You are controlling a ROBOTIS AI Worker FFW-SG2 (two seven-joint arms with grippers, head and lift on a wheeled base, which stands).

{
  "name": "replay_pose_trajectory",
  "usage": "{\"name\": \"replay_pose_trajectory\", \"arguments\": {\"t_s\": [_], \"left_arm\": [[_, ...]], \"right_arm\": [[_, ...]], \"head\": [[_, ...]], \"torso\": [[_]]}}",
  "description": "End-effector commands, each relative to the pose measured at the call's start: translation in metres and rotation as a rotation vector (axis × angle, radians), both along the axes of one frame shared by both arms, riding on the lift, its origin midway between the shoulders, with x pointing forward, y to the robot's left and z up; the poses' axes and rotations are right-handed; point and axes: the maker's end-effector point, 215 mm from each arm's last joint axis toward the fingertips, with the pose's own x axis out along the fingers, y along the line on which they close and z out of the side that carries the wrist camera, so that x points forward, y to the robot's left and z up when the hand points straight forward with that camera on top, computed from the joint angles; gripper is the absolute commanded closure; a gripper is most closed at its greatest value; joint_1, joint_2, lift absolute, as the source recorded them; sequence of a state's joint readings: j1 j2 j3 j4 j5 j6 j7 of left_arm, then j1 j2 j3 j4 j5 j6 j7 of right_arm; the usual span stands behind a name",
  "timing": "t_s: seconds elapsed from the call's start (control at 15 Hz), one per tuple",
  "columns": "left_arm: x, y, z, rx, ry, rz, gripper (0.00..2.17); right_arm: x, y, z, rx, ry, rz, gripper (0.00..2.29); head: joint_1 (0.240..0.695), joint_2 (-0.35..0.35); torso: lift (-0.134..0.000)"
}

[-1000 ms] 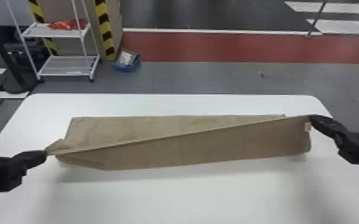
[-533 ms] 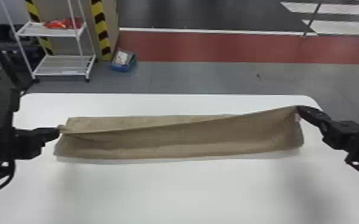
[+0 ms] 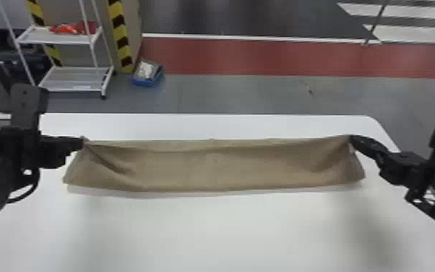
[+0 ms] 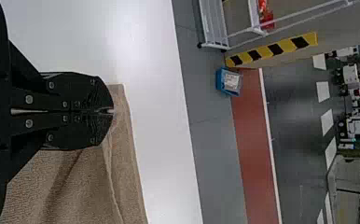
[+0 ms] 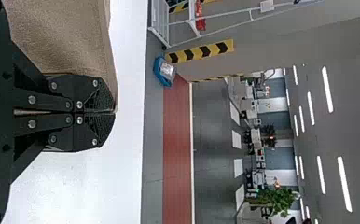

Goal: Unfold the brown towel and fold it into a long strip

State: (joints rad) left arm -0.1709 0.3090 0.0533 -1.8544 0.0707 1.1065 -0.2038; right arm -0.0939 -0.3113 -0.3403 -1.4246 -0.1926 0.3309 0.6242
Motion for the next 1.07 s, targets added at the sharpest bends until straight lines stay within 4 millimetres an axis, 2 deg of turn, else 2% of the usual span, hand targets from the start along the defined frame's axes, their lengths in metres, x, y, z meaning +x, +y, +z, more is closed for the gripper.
{"name": "replay_pose_trajectory", "arguments": {"t_s": [0.0, 0.2, 0.4, 0.53, 0.8, 1.0], "left_arm": [[0.004, 0.0, 0.001, -0.003, -0.008, -0.001, 1.64], [-0.003, 0.004, 0.002, -0.01, -0.012, 0.002, 1.64], [-0.012, 0.009, 0.008, -0.021, -0.016, 0.007, 1.64], [-0.012, 0.007, 0.015, -0.022, -0.028, 0.004, 1.64], [0.002, 0.006, 0.027, -0.027, -0.038, 0.003, 1.64], [0.014, 0.006, 0.01, -0.028, -0.008, 0.008, 1.63]], "right_arm": [[0.002, -0.003, 0.004, 0.02, -0.01, -0.008, 1.58], [0.003, -0.01, 0.012, 0.06, -0.028, -0.027, 1.58], [-0.002, -0.007, 0.006, 0.08, -0.013, -0.026, 1.58], [0.003, -0.007, 0.017, 0.104, -0.038, -0.03, 1.58], [0.019, -0.014, 0.031, 0.087, -0.06, -0.06, 1.58], [0.03, -0.017, 0.017, 0.07, -0.027, -0.066, 1.58]], "head": [[0.695, -0.068], [0.695, -0.072], [0.695, -0.073], [0.695, -0.07], [0.695, -0.071], [0.695, -0.074]], "torso": [[-0.125], [-0.125], [-0.125], [-0.125], [-0.125], [-0.125]]}}
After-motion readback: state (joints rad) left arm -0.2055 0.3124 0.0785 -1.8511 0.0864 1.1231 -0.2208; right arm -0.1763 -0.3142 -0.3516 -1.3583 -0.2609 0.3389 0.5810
